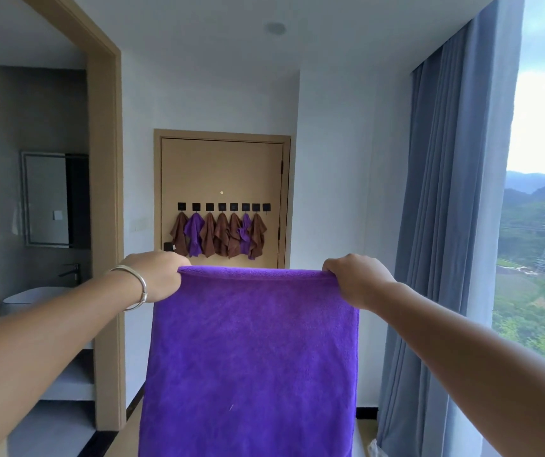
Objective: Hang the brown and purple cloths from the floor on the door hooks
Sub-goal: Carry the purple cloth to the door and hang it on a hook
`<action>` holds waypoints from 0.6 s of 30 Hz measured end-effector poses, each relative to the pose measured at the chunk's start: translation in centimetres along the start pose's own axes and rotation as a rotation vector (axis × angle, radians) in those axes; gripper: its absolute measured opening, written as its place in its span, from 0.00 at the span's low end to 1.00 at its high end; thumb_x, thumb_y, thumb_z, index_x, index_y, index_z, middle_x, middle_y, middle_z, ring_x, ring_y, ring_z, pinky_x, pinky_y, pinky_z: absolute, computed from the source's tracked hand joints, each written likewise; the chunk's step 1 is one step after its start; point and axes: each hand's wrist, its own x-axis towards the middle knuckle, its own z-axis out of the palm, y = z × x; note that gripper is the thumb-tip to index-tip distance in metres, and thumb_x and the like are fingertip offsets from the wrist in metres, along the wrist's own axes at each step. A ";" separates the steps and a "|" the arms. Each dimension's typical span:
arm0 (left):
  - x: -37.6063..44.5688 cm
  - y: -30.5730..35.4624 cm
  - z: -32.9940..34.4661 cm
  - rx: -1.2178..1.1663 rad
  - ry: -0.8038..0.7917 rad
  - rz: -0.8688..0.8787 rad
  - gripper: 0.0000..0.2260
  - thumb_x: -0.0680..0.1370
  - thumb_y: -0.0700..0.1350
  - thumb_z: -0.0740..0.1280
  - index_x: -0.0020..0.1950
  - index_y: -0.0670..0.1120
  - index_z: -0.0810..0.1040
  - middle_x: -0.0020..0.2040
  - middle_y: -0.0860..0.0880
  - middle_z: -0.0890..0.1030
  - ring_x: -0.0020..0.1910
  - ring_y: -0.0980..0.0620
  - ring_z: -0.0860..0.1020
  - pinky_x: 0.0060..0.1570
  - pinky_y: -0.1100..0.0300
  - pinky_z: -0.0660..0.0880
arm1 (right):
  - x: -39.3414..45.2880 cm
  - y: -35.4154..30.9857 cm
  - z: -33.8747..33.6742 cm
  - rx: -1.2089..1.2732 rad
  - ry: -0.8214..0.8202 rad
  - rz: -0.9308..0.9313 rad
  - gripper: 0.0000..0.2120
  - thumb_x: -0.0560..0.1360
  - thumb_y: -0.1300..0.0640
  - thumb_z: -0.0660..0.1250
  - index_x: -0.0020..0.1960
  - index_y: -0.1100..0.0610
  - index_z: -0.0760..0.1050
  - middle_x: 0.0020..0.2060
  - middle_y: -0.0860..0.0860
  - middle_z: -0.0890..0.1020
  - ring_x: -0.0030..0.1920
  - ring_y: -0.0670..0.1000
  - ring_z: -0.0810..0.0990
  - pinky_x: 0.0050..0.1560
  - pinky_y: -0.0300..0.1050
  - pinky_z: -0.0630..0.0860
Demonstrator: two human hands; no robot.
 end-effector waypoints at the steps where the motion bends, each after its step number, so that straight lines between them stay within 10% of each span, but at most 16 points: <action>1: 0.9 -0.9 0.7 -0.003 0.001 0.004 0.12 0.76 0.40 0.54 0.41 0.53 0.75 0.38 0.54 0.79 0.38 0.53 0.77 0.36 0.58 0.70 | 1.2 -0.5 0.6 -0.002 -0.001 -0.002 0.19 0.75 0.66 0.56 0.58 0.50 0.75 0.47 0.51 0.81 0.40 0.53 0.75 0.37 0.43 0.69; 18: 18.2 -14.4 12.6 -0.076 -0.016 0.010 0.11 0.75 0.42 0.55 0.38 0.52 0.74 0.35 0.53 0.79 0.35 0.52 0.78 0.37 0.56 0.75 | 21.7 -7.0 11.4 -0.046 0.009 0.018 0.15 0.79 0.63 0.57 0.59 0.48 0.75 0.48 0.50 0.81 0.41 0.51 0.75 0.36 0.40 0.66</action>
